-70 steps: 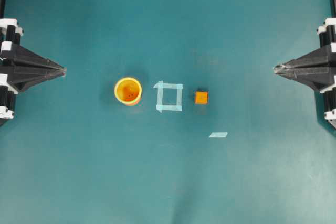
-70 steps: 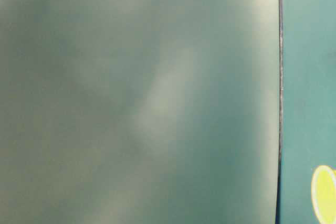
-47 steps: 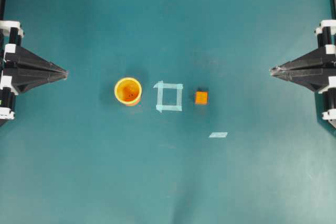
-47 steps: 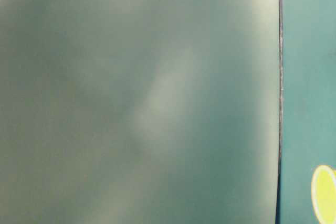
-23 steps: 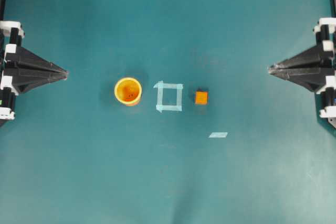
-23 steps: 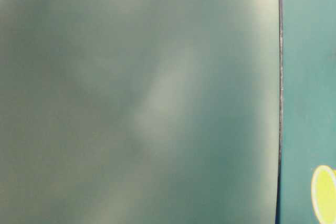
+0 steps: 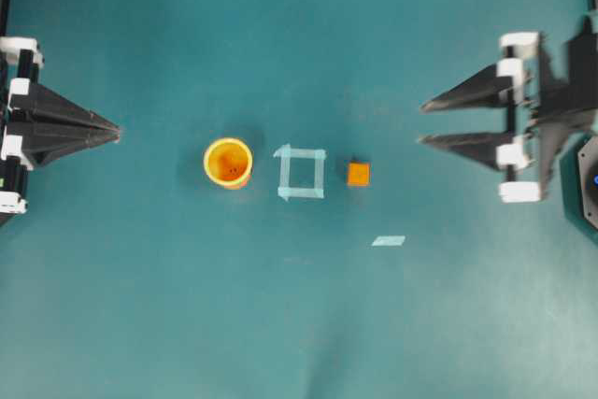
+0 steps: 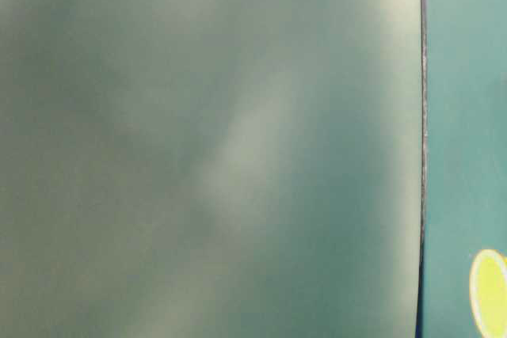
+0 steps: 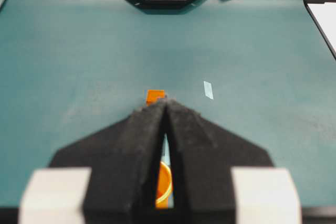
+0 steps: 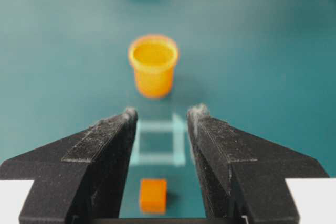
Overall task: Move the block backward with right arm.
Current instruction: 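Move the right gripper left and lower it over the orange cube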
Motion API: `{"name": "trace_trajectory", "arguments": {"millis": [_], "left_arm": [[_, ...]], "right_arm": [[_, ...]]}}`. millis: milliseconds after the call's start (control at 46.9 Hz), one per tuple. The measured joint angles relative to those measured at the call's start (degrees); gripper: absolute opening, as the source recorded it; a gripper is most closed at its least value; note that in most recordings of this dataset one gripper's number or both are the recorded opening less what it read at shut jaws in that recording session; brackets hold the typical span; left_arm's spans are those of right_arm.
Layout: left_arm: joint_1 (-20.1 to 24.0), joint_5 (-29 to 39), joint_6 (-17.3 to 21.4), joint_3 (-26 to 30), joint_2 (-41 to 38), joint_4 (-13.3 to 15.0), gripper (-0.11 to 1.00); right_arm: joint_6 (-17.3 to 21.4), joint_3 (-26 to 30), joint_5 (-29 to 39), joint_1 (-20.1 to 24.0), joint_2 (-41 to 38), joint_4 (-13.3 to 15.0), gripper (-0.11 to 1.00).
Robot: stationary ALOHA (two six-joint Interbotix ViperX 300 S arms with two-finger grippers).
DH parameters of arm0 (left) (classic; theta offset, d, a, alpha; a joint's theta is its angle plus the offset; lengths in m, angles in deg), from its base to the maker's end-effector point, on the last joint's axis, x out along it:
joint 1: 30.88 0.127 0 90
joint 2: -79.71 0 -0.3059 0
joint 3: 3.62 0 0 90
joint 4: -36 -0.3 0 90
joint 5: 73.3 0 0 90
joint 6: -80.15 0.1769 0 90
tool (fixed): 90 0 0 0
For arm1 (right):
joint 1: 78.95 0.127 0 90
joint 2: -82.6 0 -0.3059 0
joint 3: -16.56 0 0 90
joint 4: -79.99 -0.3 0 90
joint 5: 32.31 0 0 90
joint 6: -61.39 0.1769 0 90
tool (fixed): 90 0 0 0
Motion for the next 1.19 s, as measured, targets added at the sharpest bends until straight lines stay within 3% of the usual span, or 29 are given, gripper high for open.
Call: {"name": "trace_trajectory", "arguments": {"millis": [597,852,1193], "left_arm": [[-0.09,0.00,-0.09,0.00,-0.09,0.09,0.00],[0.00,0.09,-0.18,0.00,-0.09,0.00,0.00],[0.00,0.18,-0.18,0.00,-0.09,0.09,0.00]], "right_arm": [[-0.18,8.88,-0.79,-0.35,-28.56,0.09,0.52],[0.79,9.23,-2.29,-0.35,-33.05,-0.09,0.52],[5.27,8.35,-6.15,0.53,-36.74,-0.09,0.52]]}}
